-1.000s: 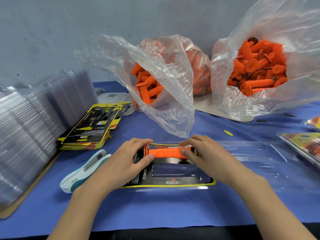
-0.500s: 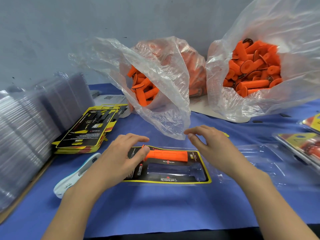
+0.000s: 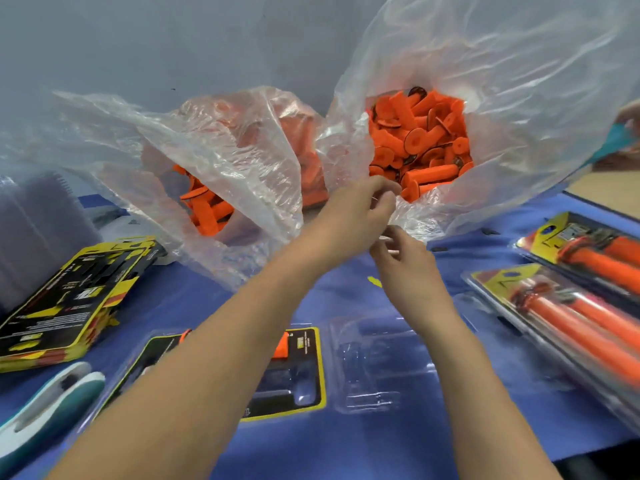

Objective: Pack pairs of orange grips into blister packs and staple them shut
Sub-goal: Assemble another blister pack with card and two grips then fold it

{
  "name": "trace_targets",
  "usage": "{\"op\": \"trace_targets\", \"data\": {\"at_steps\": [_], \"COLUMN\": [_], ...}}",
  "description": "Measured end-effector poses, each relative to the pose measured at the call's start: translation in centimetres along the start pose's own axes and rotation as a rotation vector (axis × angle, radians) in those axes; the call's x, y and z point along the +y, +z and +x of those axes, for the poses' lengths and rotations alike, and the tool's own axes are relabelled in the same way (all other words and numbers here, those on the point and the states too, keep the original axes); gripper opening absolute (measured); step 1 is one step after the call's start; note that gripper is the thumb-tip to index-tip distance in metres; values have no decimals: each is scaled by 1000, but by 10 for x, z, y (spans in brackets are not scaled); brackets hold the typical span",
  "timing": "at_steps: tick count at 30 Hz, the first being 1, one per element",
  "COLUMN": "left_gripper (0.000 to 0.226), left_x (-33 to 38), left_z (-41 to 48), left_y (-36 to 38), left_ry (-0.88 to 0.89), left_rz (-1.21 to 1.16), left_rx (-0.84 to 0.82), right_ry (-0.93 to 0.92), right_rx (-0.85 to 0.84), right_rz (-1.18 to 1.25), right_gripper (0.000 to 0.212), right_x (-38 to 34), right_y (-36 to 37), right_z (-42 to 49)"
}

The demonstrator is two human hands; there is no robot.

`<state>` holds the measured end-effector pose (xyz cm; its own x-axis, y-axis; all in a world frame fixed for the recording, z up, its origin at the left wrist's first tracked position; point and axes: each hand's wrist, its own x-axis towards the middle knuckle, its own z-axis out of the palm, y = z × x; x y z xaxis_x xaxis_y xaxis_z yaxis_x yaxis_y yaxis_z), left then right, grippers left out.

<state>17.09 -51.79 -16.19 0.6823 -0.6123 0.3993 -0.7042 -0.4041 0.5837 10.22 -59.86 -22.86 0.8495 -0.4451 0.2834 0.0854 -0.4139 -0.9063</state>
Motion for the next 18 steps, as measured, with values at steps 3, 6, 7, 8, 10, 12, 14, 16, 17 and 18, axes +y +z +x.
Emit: {"op": "trace_targets", "data": {"at_steps": [3,6,7,8,10,12,14,16,17,18], "left_gripper": [32,34,34,34,36,41,43,43,45,48], "left_x": [-6,-14,-17,-20,-25,-29,-33,-37,-39,-41], "left_z": [62,109,123,135,154,169,178,184,186,188], "left_y": [38,67,76,84,100,115,125,131,134,138], "left_ry": [-62,-118,-140,-155,-168,-168,-175,-209,-244,-286], "left_rz": [115,210,214,219,268,330,386,401,389,371], "left_rx": [-88,-147,-156,-163,-178,-195,-234,-297,-319,-325], "right_ry": [87,153,167,175,180,178,175,179,181,181], "right_rx": [81,123,133,136,123,102,99,109,109,107], "right_rz": [132,179,182,188,199,203,214,224,225,225], "right_gripper": [25,29,29,28,27,27,27,27,27,27], "right_x": [8,17,20,24,31,36,41,45,47,47], "right_y": [-16,-31,-35,-38,-43,-47,-51,-53,-54,-54], "right_z": [8,17,19,20,23,24,26,29,29,30]}}
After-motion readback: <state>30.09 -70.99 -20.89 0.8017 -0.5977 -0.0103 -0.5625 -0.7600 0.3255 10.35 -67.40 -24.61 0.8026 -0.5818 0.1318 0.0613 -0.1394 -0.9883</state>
